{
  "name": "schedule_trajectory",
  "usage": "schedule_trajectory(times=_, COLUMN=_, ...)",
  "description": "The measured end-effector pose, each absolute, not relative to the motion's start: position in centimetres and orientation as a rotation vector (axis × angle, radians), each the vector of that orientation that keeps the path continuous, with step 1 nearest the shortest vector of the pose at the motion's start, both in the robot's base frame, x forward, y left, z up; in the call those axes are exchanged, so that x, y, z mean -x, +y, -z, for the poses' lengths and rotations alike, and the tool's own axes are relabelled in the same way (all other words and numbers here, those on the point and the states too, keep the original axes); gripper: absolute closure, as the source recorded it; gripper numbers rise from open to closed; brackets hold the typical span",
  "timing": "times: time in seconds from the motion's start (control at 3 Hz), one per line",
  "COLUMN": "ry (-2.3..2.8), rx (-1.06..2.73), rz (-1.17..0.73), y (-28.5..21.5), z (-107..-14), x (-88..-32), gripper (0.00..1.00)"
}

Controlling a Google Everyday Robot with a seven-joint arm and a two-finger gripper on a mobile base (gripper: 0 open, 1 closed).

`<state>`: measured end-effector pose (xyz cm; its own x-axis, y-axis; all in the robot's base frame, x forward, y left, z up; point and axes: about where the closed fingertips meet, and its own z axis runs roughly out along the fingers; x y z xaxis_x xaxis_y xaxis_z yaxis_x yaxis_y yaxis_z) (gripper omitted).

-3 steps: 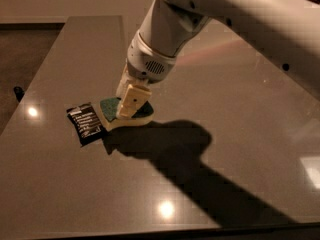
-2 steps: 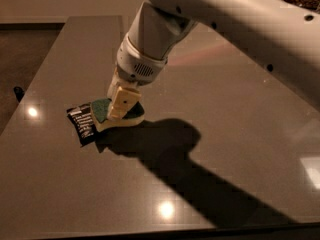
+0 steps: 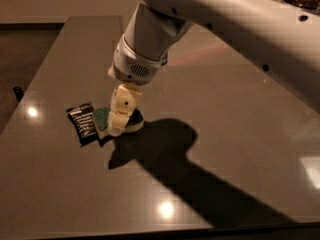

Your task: Move sponge near rxbar chocolate

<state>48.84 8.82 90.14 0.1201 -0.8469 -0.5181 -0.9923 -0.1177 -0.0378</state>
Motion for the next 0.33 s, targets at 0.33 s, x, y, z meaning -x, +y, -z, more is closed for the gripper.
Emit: schedule_trajectory(times=0.33, ry=1.784, rx=2.03, rz=-0.531, y=8.82, z=-90.14, x=-48.84, gripper=0.0)
